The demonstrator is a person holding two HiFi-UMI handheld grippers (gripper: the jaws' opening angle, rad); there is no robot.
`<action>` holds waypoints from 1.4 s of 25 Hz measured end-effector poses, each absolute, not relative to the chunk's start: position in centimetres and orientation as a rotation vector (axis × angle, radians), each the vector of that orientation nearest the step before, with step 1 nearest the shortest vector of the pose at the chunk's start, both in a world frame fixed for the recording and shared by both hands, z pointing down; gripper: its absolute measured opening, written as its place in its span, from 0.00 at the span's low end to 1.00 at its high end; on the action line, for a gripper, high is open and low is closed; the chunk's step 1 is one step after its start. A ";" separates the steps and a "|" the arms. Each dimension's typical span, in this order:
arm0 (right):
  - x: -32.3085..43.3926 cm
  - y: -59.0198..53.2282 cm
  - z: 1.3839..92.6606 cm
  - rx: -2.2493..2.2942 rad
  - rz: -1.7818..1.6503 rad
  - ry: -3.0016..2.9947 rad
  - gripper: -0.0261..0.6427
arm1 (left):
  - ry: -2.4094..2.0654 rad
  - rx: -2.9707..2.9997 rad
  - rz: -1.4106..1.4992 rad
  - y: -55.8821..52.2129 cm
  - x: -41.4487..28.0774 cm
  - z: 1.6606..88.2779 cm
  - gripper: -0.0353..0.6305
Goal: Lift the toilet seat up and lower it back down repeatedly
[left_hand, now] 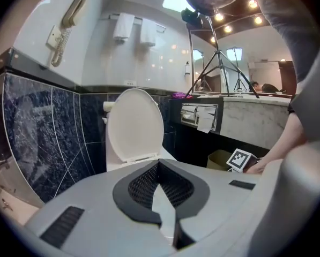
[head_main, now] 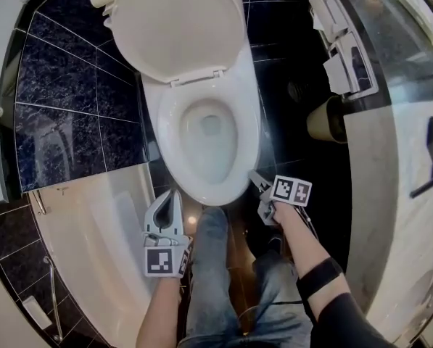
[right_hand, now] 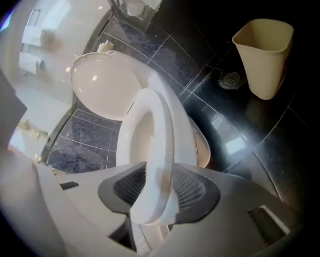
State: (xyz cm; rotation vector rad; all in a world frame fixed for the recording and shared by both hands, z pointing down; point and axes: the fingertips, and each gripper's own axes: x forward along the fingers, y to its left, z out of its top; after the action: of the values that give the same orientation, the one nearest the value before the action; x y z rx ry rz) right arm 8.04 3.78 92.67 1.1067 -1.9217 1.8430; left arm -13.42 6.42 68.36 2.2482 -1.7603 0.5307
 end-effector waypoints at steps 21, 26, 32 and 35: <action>7.0 2.9 94.5 1.099 1.968 -1.848 0.23 | -1.743 2.174 0.531 6.8 -14.0 71.6 0.04; 7.1 2.9 93.3 1.084 1.975 -1.844 0.22 | -1.729 2.121 0.521 7.4 -13.7 71.6 0.04; 7.0 2.6 89.4 1.065 1.996 -1.839 0.22 | -1.657 2.060 0.612 10.5 -13.6 73.4 0.04; 6.8 2.3 86.6 1.076 2.046 -1.833 0.21 | -1.597 2.022 0.694 13.2 -13.8 75.4 0.04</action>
State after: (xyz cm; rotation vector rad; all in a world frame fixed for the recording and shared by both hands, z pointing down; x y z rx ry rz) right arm 6.81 2.28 86.63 1.0761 -1.8325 2.0457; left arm -13.83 13.18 75.45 2.0221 -1.5973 0.6943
